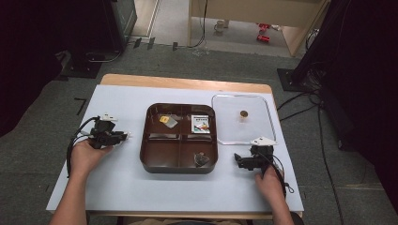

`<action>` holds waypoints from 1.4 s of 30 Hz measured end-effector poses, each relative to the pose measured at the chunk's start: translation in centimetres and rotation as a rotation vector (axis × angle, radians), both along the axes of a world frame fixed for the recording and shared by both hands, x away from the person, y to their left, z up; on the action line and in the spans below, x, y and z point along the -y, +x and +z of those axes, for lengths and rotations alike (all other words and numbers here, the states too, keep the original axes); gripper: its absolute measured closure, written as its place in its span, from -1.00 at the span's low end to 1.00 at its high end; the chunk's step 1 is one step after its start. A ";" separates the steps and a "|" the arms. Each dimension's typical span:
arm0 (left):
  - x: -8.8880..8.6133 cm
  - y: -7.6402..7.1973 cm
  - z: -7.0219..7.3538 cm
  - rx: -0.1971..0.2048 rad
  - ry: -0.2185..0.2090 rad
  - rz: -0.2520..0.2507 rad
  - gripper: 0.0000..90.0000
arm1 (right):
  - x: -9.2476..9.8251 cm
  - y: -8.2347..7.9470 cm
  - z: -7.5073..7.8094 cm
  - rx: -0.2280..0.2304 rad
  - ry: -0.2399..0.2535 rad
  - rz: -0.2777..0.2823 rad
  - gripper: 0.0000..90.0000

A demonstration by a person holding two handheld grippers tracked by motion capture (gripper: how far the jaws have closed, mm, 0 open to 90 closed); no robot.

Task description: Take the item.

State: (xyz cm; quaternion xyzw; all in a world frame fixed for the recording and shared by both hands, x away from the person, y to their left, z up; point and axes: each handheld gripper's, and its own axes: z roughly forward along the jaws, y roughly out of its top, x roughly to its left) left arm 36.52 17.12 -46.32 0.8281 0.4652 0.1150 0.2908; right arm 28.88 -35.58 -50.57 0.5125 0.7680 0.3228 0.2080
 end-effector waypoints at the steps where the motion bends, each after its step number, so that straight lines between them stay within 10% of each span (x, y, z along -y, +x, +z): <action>1: 0.0 0.0 0.0 -0.002 0.001 0.002 0.64 | 0.0 0.0 0.0 0.000 0.000 0.000 -1.00; 15: -1.4 -1.5 0.6 0.081 -0.041 0.006 0.29 | 0.1 0.1 0.0 -0.007 0.003 0.002 -1.00; 42: -5.9 -4.2 -0.5 0.093 -0.022 0.052 0.00 | 0.1 0.1 0.0 -0.016 0.008 0.001 -1.00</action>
